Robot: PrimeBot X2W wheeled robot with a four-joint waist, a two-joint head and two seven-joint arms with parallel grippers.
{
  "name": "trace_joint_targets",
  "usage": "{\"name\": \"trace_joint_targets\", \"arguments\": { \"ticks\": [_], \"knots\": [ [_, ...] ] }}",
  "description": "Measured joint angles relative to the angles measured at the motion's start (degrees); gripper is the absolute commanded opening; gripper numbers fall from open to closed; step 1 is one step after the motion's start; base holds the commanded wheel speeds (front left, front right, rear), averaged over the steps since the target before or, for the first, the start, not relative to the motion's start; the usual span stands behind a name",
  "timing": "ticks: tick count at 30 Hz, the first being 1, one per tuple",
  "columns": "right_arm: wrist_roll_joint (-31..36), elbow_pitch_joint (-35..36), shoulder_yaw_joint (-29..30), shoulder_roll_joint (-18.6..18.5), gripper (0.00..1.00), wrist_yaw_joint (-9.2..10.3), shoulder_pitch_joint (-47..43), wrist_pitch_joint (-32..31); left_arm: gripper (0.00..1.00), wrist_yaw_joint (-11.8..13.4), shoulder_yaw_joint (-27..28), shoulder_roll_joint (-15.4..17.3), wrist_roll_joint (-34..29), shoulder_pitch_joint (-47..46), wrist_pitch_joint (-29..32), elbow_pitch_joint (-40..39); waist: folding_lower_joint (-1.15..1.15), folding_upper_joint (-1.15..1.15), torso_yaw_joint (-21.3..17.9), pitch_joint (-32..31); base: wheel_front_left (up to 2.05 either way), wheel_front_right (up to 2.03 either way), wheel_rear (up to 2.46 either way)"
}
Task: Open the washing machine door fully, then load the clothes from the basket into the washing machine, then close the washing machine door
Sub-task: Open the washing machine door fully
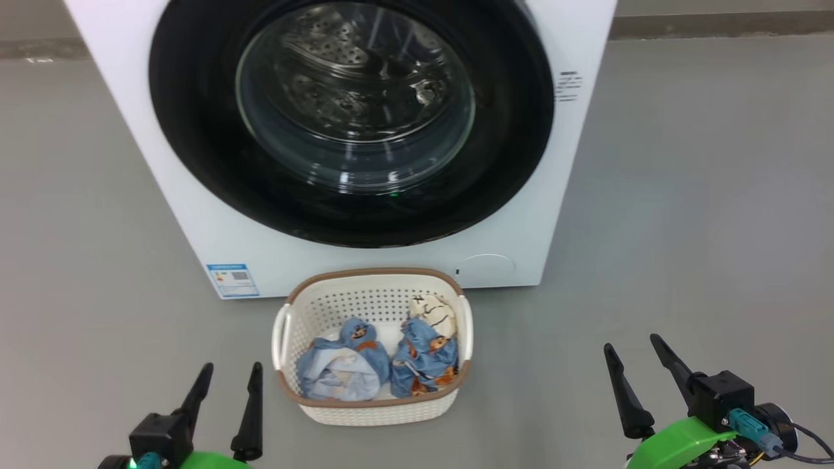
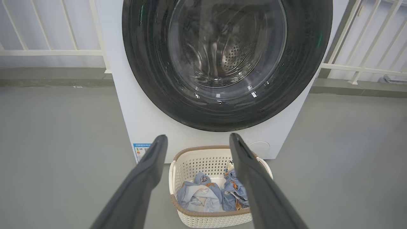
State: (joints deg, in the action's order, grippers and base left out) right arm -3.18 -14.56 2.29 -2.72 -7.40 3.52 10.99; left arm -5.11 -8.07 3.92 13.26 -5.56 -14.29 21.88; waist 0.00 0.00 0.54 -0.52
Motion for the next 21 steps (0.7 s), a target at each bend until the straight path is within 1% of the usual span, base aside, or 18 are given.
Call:
{"name": "trace_joint_targets", "arguments": {
  "ticks": [5, 10, 14, 21],
  "knots": [
    [-0.1, 0.0, 0.3, 0.0, 1.0, 0.0, 0.0, 0.0, 1.0, 0.0, 0.2, -0.3, 0.1, 0.0, 0.0, -0.9, 0.0, 0.0, 0.0, 0.1, 1.0, 1.0, -2.01],
    [-0.1, 0.0, 0.4, 0.0, 1.0, 0.0, 0.0, 0.0, 1.0, -0.2, 0.1, -0.3, 0.1, 0.0, 0.0, -1.0, 0.0, 0.0, 0.0, 0.2, 0.61, 0.61, -1.23],
    [-0.1, 0.0, 0.4, -0.1, 1.0, 0.0, 0.0, 0.1, 1.0, -0.2, 0.0, -0.3, 0.1, 0.0, 0.0, -1.1, 0.0, 0.0, 0.0, 0.3, 0.26, 0.26, -0.52],
    [-0.1, 0.0, 0.5, 0.0, 1.0, 0.0, 0.0, 0.2, 1.0, -0.2, 0.4, -0.3, 0.0, 0.0, 0.0, -1.5, 0.0, 0.0, -0.1, 0.4, 0.01, 0.01, -0.02]
  ]
}}
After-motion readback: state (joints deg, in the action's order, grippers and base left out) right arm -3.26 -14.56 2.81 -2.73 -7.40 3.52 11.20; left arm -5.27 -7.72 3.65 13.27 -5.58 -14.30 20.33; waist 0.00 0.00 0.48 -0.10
